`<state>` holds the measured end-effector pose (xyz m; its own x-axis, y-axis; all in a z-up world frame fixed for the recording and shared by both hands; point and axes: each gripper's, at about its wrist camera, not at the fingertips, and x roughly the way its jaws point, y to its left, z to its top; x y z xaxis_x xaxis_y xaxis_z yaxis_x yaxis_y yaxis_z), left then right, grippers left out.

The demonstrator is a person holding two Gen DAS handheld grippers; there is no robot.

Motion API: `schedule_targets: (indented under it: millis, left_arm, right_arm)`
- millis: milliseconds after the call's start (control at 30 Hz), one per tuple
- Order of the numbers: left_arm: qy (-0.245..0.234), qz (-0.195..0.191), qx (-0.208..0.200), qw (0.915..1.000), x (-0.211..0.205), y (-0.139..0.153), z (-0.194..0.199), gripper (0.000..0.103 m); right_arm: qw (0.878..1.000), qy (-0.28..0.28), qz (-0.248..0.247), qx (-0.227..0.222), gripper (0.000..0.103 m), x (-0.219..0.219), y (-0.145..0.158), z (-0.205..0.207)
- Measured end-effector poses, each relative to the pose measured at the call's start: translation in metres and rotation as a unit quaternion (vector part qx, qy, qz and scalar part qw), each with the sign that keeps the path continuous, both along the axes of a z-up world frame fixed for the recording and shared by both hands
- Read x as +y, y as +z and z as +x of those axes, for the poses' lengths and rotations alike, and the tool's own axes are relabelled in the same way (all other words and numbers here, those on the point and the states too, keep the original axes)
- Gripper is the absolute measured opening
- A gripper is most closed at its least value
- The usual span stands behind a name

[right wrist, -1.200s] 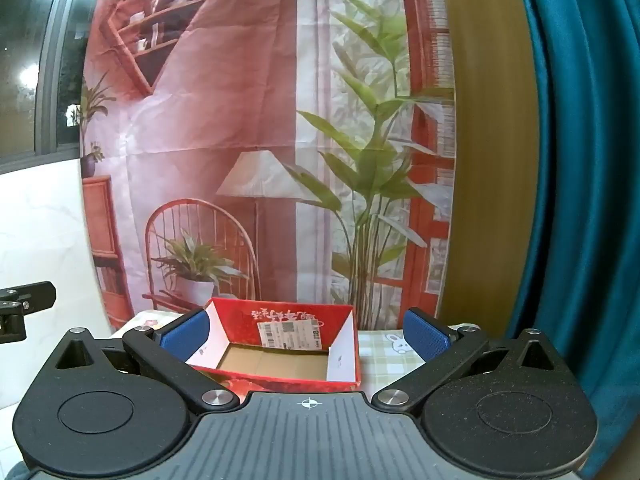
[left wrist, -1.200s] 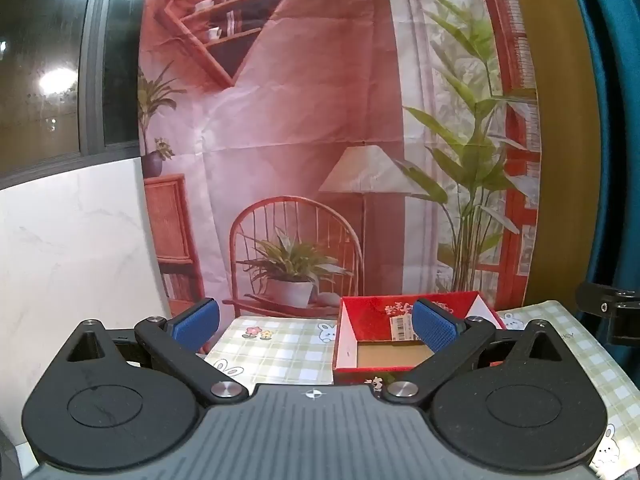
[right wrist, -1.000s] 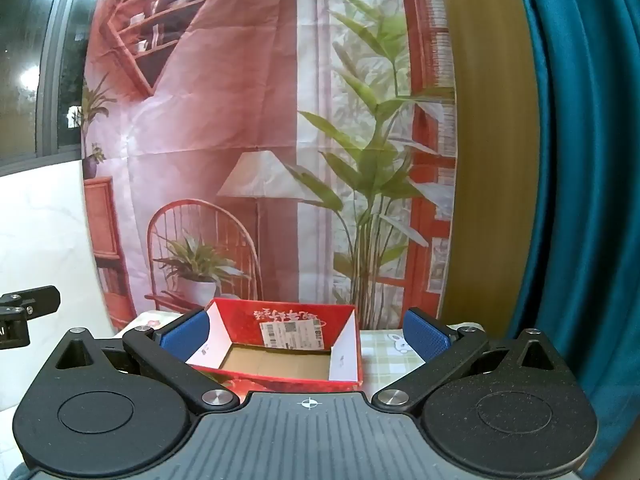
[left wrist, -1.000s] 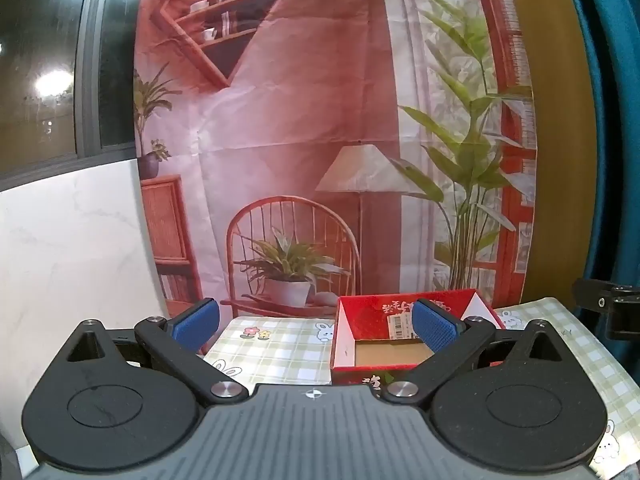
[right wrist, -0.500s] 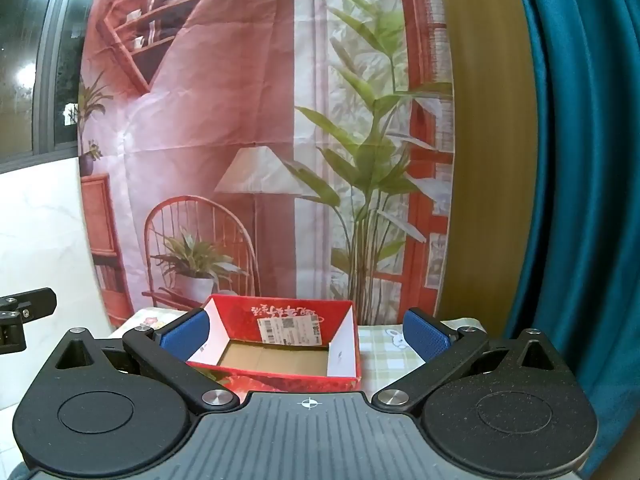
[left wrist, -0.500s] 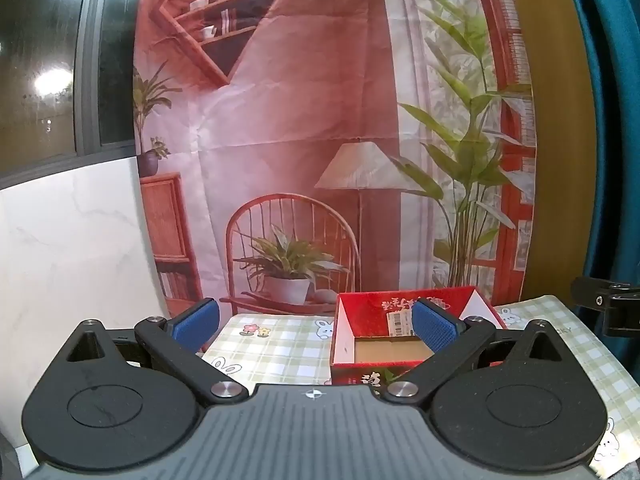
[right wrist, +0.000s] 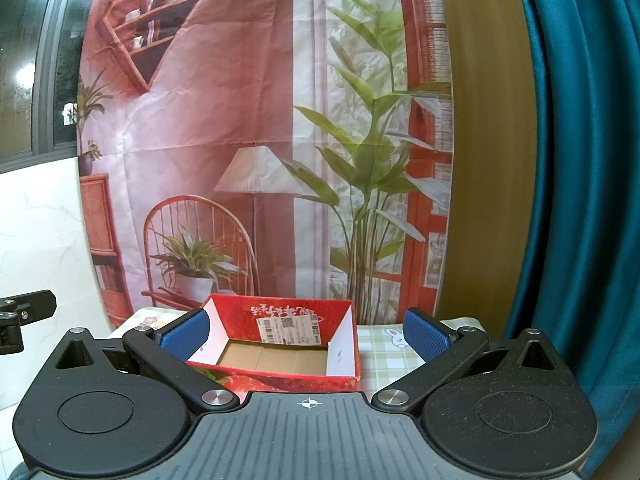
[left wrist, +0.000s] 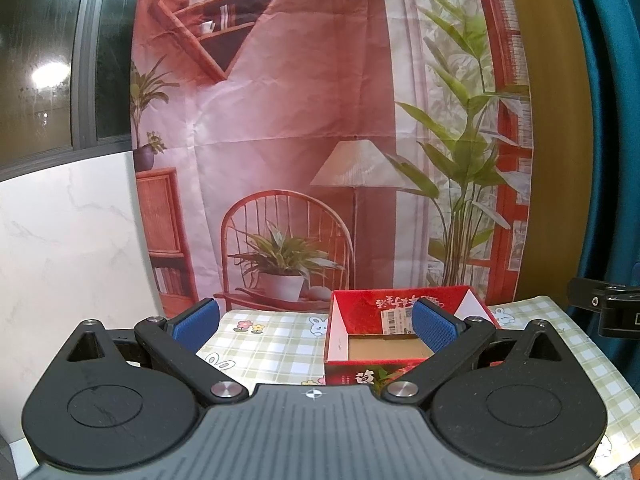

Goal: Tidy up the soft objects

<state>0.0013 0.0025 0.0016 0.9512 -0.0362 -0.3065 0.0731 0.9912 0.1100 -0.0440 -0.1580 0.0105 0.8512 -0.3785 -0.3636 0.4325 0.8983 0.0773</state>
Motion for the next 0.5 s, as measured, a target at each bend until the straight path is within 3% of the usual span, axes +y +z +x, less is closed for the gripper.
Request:
schedule_targets:
  millis: [500]
  left_arm:
    - [-0.001, -0.006, 0.004, 1.0000, -0.0008, -0.0011, 0.0008, 0.103]
  right_arm:
    - [1.000, -0.001, 0.001, 0.001, 0.103, 0.0004, 0.0007, -0.0001]
